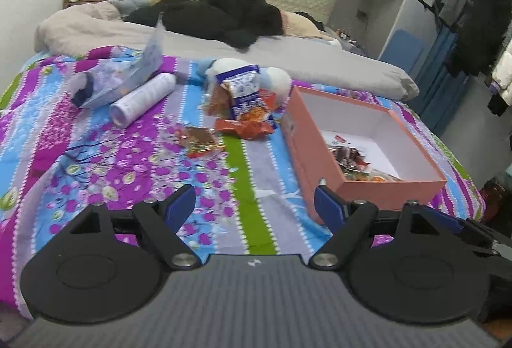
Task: Organize snacks
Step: 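Withdraw both open tools from the box toward the remaining snacks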
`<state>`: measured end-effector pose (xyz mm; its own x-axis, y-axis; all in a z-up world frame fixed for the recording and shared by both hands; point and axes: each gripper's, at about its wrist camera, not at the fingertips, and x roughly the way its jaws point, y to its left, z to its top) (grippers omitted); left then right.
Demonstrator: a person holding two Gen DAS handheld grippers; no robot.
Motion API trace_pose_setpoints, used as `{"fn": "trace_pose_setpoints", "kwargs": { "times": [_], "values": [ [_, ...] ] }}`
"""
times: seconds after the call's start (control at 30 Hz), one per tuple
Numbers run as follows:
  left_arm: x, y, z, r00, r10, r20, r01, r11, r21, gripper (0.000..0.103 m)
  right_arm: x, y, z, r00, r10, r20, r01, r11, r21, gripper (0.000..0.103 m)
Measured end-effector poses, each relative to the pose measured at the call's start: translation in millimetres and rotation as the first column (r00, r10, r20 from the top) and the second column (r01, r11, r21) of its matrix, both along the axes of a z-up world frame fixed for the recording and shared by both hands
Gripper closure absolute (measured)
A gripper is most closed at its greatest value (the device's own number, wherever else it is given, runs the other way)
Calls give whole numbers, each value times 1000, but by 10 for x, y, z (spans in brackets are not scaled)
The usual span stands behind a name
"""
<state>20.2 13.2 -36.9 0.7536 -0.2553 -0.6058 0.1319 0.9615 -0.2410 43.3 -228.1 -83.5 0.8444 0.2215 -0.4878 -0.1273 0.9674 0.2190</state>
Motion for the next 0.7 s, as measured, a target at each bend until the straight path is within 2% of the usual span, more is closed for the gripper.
{"fn": "trace_pose_setpoints", "kwargs": {
  "times": [0.3,0.53,0.7],
  "values": [
    [55,283,-177,998,60,-36,-61,998,-31,18,70,161,-71,1000,24,-10,-24,999,-28,27],
    [370,436,-352,994,86,-63,-88,996,-22,18,310,280,-191,999,36,-18,-37,999,-41,27],
    [658,532,-560,991,109,-77,-108,994,10,18,574,383,-306,998,62,-22,-63,997,-51,27]
  ]
}}
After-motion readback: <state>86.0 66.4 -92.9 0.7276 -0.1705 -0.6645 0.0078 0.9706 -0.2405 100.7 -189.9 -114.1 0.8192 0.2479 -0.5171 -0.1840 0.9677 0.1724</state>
